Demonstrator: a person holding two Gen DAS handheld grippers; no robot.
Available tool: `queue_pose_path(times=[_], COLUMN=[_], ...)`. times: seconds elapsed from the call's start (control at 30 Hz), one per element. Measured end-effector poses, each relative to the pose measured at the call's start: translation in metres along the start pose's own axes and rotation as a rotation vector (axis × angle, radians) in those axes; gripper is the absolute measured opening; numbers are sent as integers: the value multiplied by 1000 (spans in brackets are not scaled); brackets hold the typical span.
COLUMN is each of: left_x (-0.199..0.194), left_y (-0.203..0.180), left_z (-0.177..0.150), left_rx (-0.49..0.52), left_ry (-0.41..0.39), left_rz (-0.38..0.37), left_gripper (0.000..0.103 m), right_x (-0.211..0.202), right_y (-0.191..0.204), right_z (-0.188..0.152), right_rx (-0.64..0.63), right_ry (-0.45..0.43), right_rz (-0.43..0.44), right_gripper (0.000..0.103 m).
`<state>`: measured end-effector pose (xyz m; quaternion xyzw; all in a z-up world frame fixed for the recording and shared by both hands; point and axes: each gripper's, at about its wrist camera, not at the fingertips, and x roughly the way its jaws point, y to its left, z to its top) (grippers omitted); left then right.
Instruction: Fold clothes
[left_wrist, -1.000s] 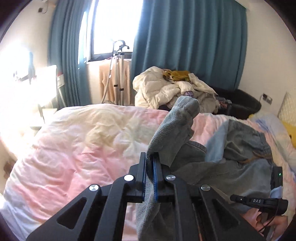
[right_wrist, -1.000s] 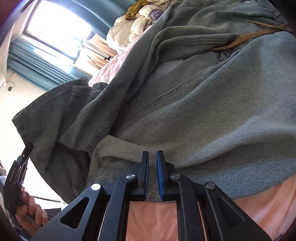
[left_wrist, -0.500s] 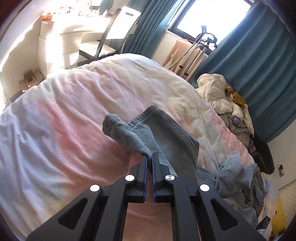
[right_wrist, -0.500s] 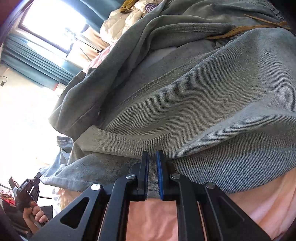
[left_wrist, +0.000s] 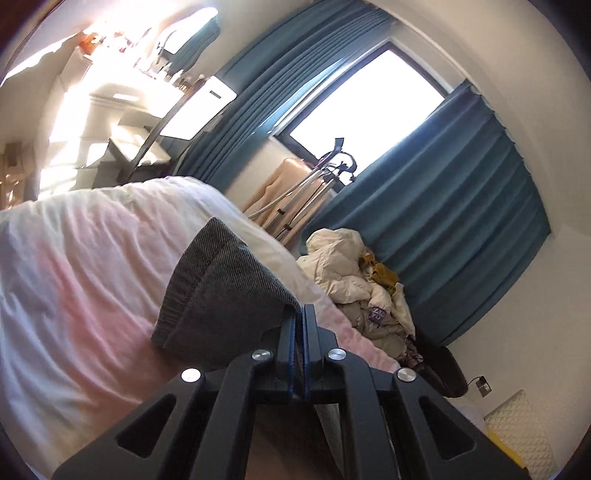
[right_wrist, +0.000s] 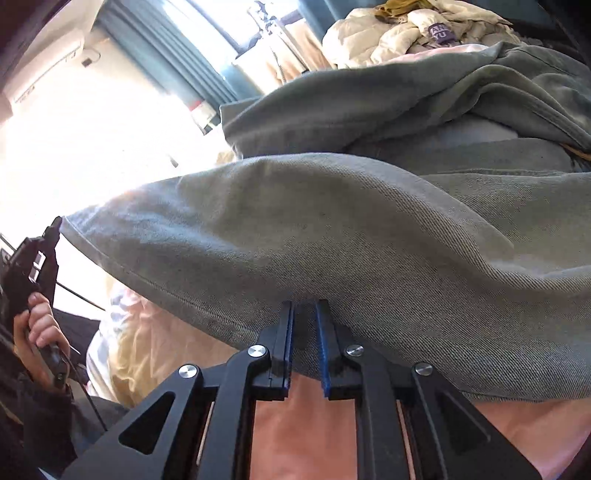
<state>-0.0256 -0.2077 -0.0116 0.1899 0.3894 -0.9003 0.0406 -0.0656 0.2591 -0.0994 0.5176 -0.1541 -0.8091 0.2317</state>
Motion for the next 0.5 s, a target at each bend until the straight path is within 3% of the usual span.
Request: queue_pose_path(times=[0.1,0.13,0.23,0.3,0.4,0.5], left_x=[22,27,28,27,28,25], left_y=[39,53,86,96,100,102], left_z=[-12,-17,-26,-29,-34,-36], left_rx=[-133,-184,-357,-419,-456,-488], left_ry=[160,200,242,255,279,282], left_rz=[227,266,259,258,280,279], left_gripper=[3,3,3,3,5,10], right_x=[11,12,6,1,-5,-9], right_y=[-1,-5,-11,-12,0,13], right_z=[-8,-10,-12,-14,-18,-22], right_rx=[-7,8,53,57,-19,-78], right_ry=[58,67,69,62,42,26], right_rz=[-4,0,27,27,-10,17], right_gripper=[15,15,15,15,15,17])
